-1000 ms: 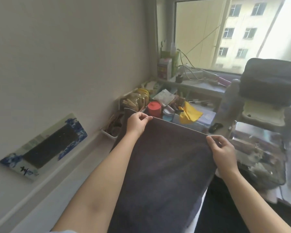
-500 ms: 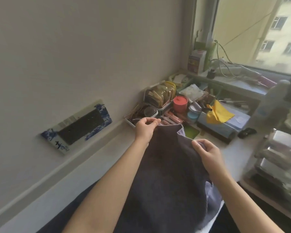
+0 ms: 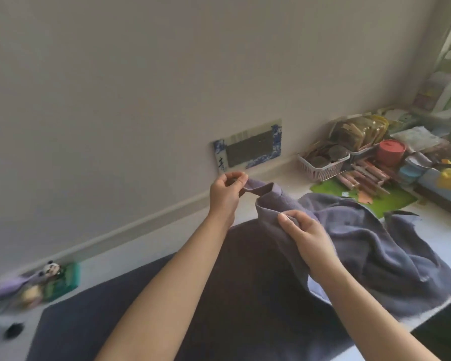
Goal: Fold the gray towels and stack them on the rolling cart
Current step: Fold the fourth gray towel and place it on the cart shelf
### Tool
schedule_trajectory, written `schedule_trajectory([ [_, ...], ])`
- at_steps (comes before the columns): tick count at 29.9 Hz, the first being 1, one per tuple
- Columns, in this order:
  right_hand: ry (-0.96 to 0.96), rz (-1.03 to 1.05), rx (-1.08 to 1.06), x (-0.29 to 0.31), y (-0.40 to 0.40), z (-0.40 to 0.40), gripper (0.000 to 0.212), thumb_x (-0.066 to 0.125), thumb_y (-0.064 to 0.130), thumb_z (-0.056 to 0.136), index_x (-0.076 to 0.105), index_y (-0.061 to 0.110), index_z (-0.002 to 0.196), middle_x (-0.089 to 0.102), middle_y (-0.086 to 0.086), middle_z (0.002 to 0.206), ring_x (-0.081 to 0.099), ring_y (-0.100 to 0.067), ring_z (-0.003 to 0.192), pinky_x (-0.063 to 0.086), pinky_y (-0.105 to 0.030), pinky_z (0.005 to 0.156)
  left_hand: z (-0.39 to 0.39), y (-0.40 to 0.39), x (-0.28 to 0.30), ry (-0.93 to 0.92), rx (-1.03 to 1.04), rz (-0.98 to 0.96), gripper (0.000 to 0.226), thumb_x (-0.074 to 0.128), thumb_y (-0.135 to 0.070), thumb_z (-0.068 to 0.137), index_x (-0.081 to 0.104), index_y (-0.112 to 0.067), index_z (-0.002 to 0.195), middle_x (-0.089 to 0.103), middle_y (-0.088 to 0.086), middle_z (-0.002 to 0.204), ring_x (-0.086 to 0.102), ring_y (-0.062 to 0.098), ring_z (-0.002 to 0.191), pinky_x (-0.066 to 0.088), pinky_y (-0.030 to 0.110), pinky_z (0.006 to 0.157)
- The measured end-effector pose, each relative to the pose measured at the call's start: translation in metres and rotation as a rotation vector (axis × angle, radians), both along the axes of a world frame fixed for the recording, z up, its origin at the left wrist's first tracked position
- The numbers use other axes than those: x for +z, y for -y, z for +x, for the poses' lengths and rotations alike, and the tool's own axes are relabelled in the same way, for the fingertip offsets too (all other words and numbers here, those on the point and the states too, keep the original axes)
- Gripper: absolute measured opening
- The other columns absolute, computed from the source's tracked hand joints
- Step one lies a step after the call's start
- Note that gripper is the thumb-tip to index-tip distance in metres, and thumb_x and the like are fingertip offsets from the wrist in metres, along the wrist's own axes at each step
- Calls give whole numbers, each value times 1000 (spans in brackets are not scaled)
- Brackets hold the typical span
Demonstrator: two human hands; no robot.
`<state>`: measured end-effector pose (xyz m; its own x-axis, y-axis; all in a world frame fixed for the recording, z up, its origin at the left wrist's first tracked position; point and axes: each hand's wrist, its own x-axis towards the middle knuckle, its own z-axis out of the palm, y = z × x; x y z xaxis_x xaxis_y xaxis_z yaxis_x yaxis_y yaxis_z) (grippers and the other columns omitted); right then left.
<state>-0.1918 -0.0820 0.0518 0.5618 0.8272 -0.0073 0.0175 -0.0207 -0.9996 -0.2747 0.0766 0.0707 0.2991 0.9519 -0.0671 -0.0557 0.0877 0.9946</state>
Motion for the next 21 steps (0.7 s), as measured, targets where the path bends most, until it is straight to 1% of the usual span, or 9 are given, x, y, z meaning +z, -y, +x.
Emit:
schedule_trajectory([
  [1, 17, 11, -2, 0, 1, -8, 14, 58, 23, 91, 66, 18, 81, 64, 13, 63, 57, 3, 62, 43, -9, 57, -6, 1, 0, -1, 9, -8, 10, 66, -7, 86, 62, -16, 83, 62, 1, 79, 60, 17, 77, 53, 36, 82],
  [3, 53, 13, 68, 2, -2, -66, 14, 58, 27, 91, 66, 22, 80, 66, 15, 67, 60, 3, 66, 44, -9, 60, -67, -2, 2, 39, 67, -11, 12, 65, -5, 86, 61, -15, 81, 59, 1, 76, 58, 17, 73, 53, 36, 77],
  [6, 70, 20, 166, 6, -5, -152, 14, 58, 31, 90, 66, 25, 81, 69, 9, 73, 64, -2, 69, 48, -14, 60, -157, -11, 6, 136, 164, -33, 16, 61, -1, 88, 56, -13, 79, 56, 3, 76, 55, 15, 69, 51, 25, 65],
  [11, 70, 70, 315, 12, -6, -256, 14, 60, 23, 90, 65, 17, 79, 67, 9, 71, 61, -2, 68, 47, -16, 62, -276, -16, 15, 270, 274, -79, 20, 56, 1, 90, 51, -12, 77, 55, 5, 75, 54, 16, 68, 48, 26, 65],
  [16, 40, 132, 491, 12, -7, -346, 13, 60, 19, 89, 62, 18, 76, 63, 16, 70, 55, 4, 65, 42, -11, 62, -382, -11, 3, 251, 382, -93, 17, 56, -6, 92, 53, -15, 77, 61, 5, 73, 61, 14, 64, 52, 24, 62],
  [17, 36, 114, 538, 6, -10, -362, 14, 60, 19, 90, 61, 18, 76, 62, 16, 70, 54, 4, 65, 41, -11, 62, -400, -12, -4, 207, 416, -108, 16, 56, -9, 92, 54, -17, 78, 62, 5, 75, 62, 14, 66, 53, 25, 64],
  [19, 22, 34, 638, -12, -16, -392, 14, 60, 21, 91, 60, 16, 77, 60, 14, 70, 52, 2, 65, 41, -13, 64, -442, -15, -29, 125, 480, -162, 12, 56, -14, 93, 58, -18, 82, 62, 6, 86, 61, 18, 80, 52, 31, 81],
  [20, 39, -29, 713, -26, -19, -407, 15, 59, 22, 91, 60, 16, 78, 58, 13, 70, 51, 0, 65, 40, -16, 65, -466, -14, -48, 103, 503, -214, 7, 55, -16, 93, 60, -18, 88, 62, 7, 94, 59, 20, 89, 48, 36, 90],
  [21, 70, -85, 784, -38, -23, -411, 17, 58, 23, 92, 59, 17, 77, 56, 12, 69, 50, -1, 64, 40, -18, 66, -477, -15, -63, 99, 493, -280, 9, 56, -18, 92, 63, -16, 97, 62, 7, 102, 59, 20, 94, 46, 37, 93],
])
